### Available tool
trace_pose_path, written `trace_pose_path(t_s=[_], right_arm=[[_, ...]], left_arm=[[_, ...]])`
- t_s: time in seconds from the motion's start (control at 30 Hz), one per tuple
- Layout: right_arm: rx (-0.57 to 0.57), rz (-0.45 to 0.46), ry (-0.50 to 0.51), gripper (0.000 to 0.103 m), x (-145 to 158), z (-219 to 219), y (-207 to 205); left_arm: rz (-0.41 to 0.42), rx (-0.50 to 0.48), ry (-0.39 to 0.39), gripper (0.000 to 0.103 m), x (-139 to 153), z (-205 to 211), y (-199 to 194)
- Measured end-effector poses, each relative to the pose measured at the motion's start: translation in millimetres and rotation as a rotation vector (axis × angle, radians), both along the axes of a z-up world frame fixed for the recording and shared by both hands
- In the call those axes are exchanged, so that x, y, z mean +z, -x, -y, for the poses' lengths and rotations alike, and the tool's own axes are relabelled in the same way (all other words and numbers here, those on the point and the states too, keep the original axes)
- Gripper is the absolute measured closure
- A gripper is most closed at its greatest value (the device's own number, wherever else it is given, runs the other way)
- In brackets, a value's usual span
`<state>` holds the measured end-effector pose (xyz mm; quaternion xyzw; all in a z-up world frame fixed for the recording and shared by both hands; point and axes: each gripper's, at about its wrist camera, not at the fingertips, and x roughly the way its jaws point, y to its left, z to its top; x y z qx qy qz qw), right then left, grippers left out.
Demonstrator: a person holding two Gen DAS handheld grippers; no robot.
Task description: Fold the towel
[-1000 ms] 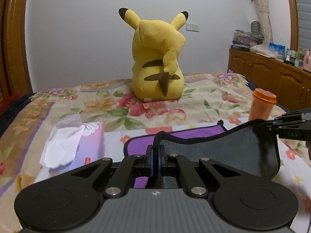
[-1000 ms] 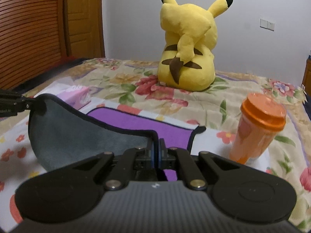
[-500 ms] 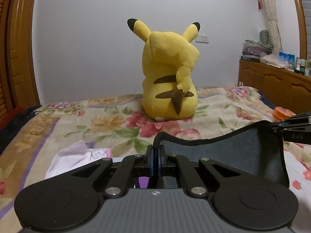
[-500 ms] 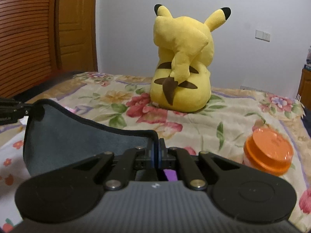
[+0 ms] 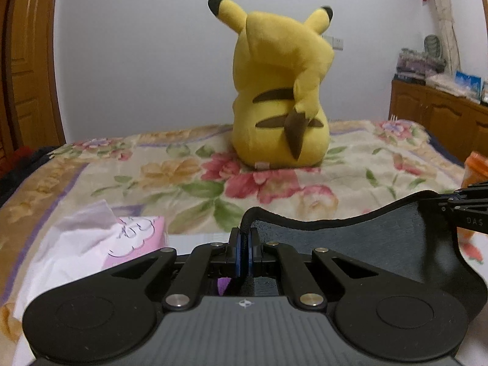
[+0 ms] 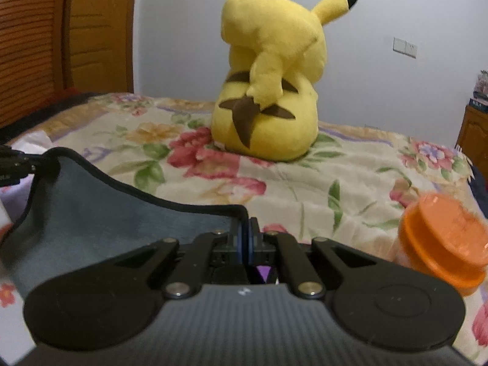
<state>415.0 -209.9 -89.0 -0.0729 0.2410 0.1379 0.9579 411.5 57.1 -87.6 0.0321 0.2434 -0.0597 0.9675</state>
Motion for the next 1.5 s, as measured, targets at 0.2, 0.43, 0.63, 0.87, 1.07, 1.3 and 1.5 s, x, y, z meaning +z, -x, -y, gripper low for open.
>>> trace_pose_path(t_s=[0.2, 0.43, 0.63, 0.87, 1.07, 1.3, 1.5], right_arm=[[-0.017, -0.036, 0.015, 0.099, -21, 3, -12], [-0.015, -0.048, 0.028, 0.097, -31, 2, -17], [-0.021, -0.052, 0.009, 0.059, -29, 6, -11], [0.004, -0.06, -0.012, 0.055, -16, 6, 10], [0.016, -0.092, -0.101, 0.055, -7, 8, 44], [0.019, -0.086, -0.118, 0.054, 10, 5, 77], [0.018, -0.075, -0.125, 0.053, 21, 5, 100]], left_arm=[[-0.021, -0.003, -0.024, 0.095, -13, 4, -12], [-0.066, 0.009, -0.029, 0.092, -25, 6, -17], [-0.082, 0.011, -0.036, 0.065, -25, 5, -9], [-0.102, -0.018, -0.05, 0.064, -18, 6, 23], [-0.122, -0.042, -0.055, 0.06, -11, 11, 53], [-0.115, -0.071, -0.061, 0.057, 0, 25, 82], [-0.113, -0.082, -0.06, 0.053, 9, 31, 103]])
